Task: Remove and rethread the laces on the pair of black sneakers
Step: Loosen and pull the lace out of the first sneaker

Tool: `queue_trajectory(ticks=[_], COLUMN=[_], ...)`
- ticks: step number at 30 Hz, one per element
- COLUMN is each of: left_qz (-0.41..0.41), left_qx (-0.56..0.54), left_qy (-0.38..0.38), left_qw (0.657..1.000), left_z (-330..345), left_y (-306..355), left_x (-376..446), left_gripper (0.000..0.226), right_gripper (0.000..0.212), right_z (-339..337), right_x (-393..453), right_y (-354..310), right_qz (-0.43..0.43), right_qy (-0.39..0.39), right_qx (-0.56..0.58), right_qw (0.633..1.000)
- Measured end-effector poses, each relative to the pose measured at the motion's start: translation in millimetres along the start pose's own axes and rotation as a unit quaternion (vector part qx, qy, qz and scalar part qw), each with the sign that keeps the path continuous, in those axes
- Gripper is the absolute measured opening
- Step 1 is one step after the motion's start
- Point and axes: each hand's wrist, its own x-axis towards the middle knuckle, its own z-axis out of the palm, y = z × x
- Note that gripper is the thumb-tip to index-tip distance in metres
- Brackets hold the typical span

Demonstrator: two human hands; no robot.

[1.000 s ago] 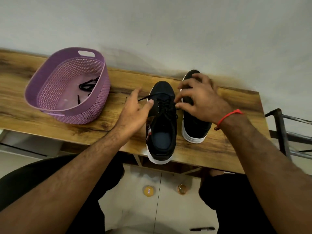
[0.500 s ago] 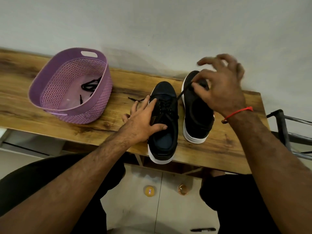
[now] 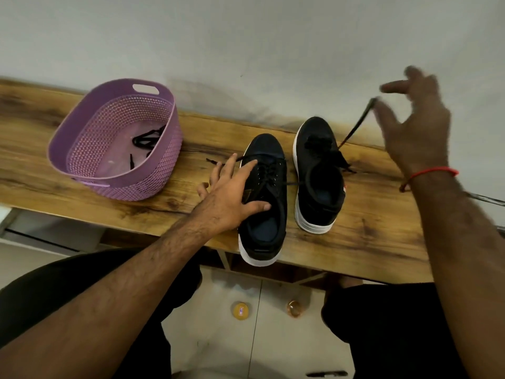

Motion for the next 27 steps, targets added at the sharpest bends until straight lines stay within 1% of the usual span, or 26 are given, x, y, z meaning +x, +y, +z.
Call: queue_trajectory(ticks=[3, 6, 8, 11, 14, 17, 19, 24, 27], left_qz=[0.025, 0.045, 0.053, 0.080, 0.100, 0.095, 0.095, 0.160, 0.202], left_qx=[-0.082, -0.141, -0.140, -0.092, -0.100, -0.077, -0.053, 0.087, 0.123], left_qy=[0.021, 0.049, 0.057, 0.084, 0.105, 0.122, 0.123, 0.100, 0.112], left_qw=[0.996, 0.988, 0.987, 0.989, 0.984, 0.985, 0.986, 0.978, 0.965], left_z=[-3, -3, -3, 1, 0, -3, -6, -24, -30], left_y=[-2, -4, -3, -2, -6, -6, -4, -6, -6], left_x=[3, 7, 7, 5, 7, 5, 2, 1, -2], left_gripper=[0.070, 0.047, 0.041, 0.039, 0.039, 0.022, 0.017, 0.019, 0.018], right_gripper=[0.034, 0.018, 0.011, 0.013, 0.012, 0.007, 0.006, 0.006, 0.006], right_z=[22, 39, 49, 56, 60, 65, 66, 62, 60], right_x=[-14, -25, -34, -45, -50, -55, -58, -59, -60], right_y=[-24, -49, -58, -66, -70, -75, -76, -74, -75], right_qz=[-0.038, -0.103, -0.116, -0.091, -0.093, -0.106, -0.113, -0.145, -0.142], right_qy=[-0.144, -0.263, -0.318, -0.376, -0.401, -0.409, -0.407, -0.405, -0.397], right_qx=[0.008, -0.044, -0.072, -0.086, -0.104, -0.110, -0.098, -0.077, -0.073], right_qw=[0.989, 0.958, 0.938, 0.918, 0.905, 0.899, 0.901, 0.899, 0.904])
